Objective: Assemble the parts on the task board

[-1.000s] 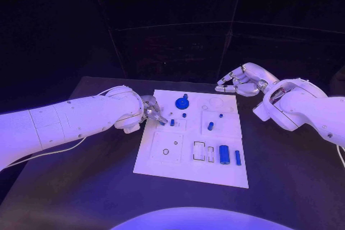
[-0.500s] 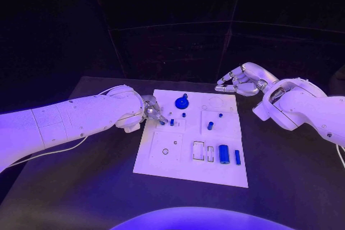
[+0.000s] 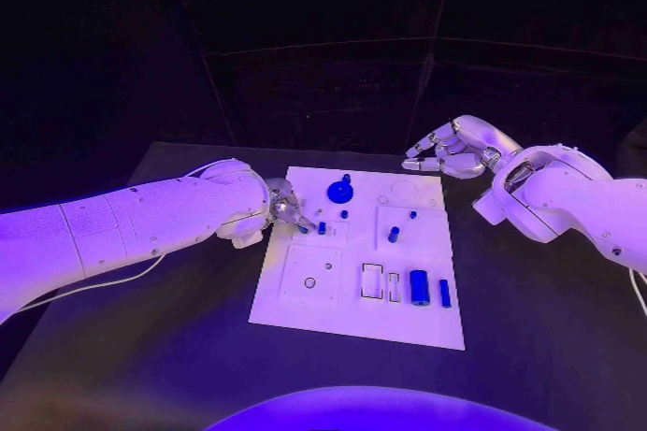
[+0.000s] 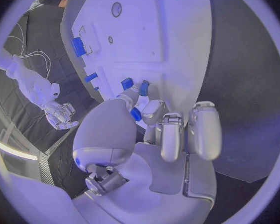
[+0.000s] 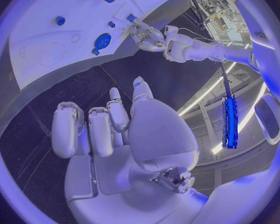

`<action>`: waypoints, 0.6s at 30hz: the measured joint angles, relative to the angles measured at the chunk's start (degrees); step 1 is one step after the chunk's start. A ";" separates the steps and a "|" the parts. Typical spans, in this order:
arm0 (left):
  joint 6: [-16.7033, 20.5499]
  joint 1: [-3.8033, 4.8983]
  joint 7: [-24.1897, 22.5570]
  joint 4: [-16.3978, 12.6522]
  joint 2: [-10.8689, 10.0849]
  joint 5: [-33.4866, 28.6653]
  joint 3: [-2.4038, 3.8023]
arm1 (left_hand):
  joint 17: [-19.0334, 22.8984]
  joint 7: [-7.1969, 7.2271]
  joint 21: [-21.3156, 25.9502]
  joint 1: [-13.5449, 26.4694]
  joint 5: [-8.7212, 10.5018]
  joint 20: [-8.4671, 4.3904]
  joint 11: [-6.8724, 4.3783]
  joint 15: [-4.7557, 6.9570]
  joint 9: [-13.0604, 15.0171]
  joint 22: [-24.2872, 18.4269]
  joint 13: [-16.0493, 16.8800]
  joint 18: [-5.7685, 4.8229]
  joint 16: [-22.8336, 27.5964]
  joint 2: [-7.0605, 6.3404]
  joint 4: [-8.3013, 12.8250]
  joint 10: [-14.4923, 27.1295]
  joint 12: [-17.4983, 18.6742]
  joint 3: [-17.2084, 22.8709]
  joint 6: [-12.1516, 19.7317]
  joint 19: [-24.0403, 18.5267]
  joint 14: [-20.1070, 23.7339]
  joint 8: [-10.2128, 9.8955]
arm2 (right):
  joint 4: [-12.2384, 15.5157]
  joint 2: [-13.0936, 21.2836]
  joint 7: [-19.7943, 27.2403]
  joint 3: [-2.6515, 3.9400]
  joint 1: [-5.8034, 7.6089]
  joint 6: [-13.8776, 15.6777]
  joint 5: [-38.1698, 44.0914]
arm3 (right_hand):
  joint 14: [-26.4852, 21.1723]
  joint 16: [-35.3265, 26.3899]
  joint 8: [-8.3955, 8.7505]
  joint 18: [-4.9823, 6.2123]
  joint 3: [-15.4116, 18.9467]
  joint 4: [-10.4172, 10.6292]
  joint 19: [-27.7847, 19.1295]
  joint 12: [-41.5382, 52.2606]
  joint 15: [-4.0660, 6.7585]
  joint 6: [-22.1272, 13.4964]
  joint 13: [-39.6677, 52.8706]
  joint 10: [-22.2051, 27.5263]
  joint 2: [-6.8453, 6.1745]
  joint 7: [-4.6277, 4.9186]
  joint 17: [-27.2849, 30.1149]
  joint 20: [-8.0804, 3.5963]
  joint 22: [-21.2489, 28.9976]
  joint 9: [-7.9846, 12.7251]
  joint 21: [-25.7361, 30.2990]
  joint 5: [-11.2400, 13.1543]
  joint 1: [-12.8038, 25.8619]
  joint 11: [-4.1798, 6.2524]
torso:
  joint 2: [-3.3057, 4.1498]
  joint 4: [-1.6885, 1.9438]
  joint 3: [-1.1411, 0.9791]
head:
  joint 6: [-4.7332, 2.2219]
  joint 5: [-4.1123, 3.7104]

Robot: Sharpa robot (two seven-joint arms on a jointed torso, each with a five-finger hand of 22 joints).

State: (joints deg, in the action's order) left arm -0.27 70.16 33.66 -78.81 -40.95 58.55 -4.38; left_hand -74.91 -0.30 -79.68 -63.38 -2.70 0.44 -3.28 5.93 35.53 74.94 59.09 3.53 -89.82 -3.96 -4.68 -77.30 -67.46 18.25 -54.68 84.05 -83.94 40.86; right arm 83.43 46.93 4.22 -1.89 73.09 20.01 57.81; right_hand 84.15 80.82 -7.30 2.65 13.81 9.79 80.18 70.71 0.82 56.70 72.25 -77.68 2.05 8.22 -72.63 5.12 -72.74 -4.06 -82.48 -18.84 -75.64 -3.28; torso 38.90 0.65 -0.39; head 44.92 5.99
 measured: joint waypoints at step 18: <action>0.30 -0.08 0.34 0.09 0.04 0.00 -0.05 | 0.00 0.11 -0.27 4.90 0.00 -0.20 -0.20 0.00 0.53 -0.01 0.01 0.00 0.00 -0.61 -3.38 -0.20 0.00 -4.00 -0.10 -0.21 0.00 1.20 | -0.18 -0.11 0.01 0.00 0.00 0.00 -0.04 | 0.00 -0.27 0.00 0.00 0.29 0.30 0.00 0.00 0.00 0.00 -0.05 0.00 0.00 0.00 0.16 0.00 0.06 0.00 0.22 0.00 0.00 0.00 | -0.01 0.04 0.01 | -0.03 0.01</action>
State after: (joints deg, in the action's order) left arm 0.03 70.08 34.00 -78.72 -40.91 58.55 -4.43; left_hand -74.91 -0.19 -79.94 -58.48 -2.70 0.23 -3.48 5.93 36.06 74.93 59.09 3.53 -89.82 -4.57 -8.06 -77.50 -67.46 14.25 -54.78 83.84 -83.94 42.06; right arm 83.25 46.82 4.23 -1.89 73.09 20.01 57.78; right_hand 84.15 80.54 -7.30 2.65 14.10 10.09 80.17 70.71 0.82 56.70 72.20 -77.68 2.05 8.22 -72.47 5.13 -72.68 -4.06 -82.26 -18.84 -75.64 -3.28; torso 38.89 0.69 -0.38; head 44.89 5.99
